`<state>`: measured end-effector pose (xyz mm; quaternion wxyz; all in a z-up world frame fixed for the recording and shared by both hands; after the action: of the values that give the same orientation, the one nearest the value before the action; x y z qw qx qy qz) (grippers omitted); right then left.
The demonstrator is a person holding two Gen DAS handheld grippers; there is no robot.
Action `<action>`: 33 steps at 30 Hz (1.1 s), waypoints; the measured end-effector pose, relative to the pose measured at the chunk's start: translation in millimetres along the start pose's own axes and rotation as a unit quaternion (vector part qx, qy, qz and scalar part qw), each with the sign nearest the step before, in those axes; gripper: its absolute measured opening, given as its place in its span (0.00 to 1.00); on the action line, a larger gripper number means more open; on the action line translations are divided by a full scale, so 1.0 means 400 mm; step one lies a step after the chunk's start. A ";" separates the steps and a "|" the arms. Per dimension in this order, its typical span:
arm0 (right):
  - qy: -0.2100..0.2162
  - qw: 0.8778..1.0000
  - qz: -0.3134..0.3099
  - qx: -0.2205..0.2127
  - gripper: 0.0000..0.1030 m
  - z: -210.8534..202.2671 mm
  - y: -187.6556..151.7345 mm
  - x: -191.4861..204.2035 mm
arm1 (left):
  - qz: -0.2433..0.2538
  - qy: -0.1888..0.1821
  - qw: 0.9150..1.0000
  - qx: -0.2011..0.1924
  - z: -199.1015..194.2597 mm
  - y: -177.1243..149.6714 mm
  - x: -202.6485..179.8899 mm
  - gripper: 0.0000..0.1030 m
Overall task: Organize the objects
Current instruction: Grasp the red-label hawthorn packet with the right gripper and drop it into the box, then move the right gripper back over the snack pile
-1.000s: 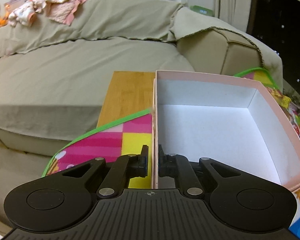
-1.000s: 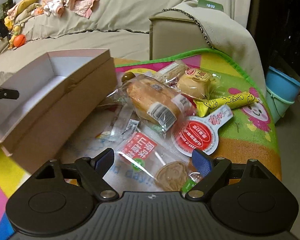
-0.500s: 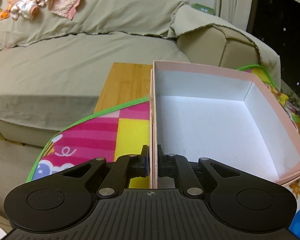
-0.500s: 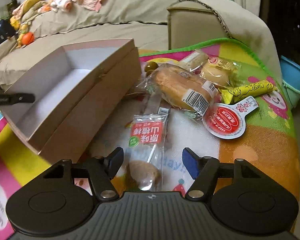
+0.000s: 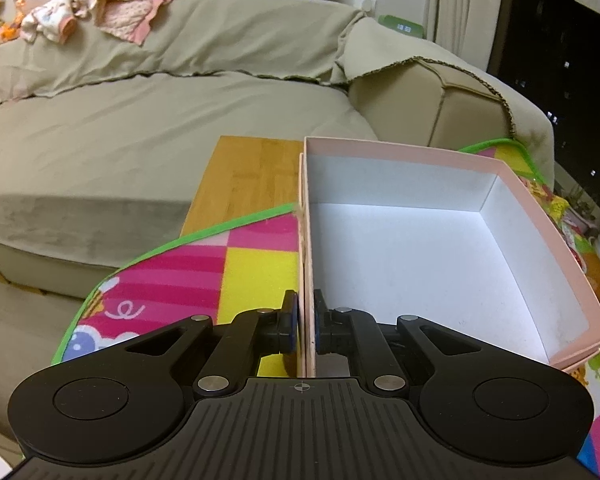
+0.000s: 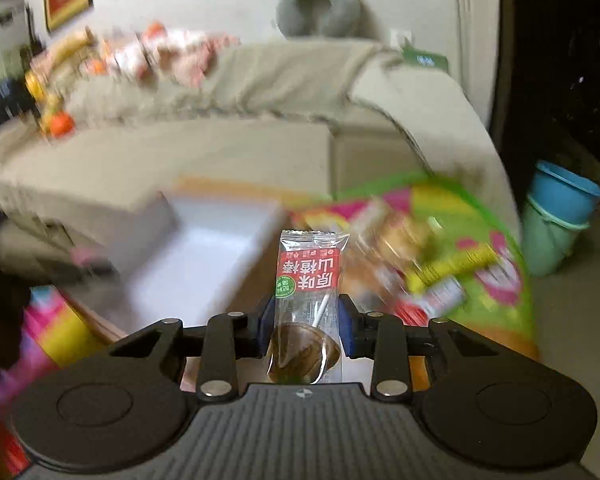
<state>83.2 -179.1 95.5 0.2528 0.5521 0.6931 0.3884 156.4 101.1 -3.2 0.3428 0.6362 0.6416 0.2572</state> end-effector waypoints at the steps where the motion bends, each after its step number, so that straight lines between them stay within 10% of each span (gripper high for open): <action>1: 0.020 1.000 0.007 -0.008 0.31 -0.002 0.032 0.023 | -0.002 -0.001 1.000 0.001 0.000 0.000 0.000 0.08; 12: 0.117 0.993 -0.011 -0.021 0.44 0.106 0.155 0.227 | -0.011 0.003 1.000 0.003 -0.020 -0.003 0.000 0.09; 25: -0.055 0.995 0.088 0.003 0.51 0.111 0.049 -0.146 | -0.014 0.003 1.000 0.002 -0.025 -0.010 0.004 0.09; 33: -0.072 0.993 0.082 0.036 0.56 0.169 -0.017 -0.163 | -0.014 0.013 1.000 0.002 -0.028 -0.010 0.009 0.09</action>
<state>148.9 -224.8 46.2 0.2495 0.6424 0.6390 0.3416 145.5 105.6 0.4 0.3368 0.6244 0.6552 0.2595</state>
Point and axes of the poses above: each gripper's, at about its wrist camera, not at the fingertips, and z roughly the way its jaws point, x to its left, y to its top, the point moved 6 cm from there along z, roughly the way its jaws point, and after that the axes turned 4 degrees about -x, right-handed, at the moved point
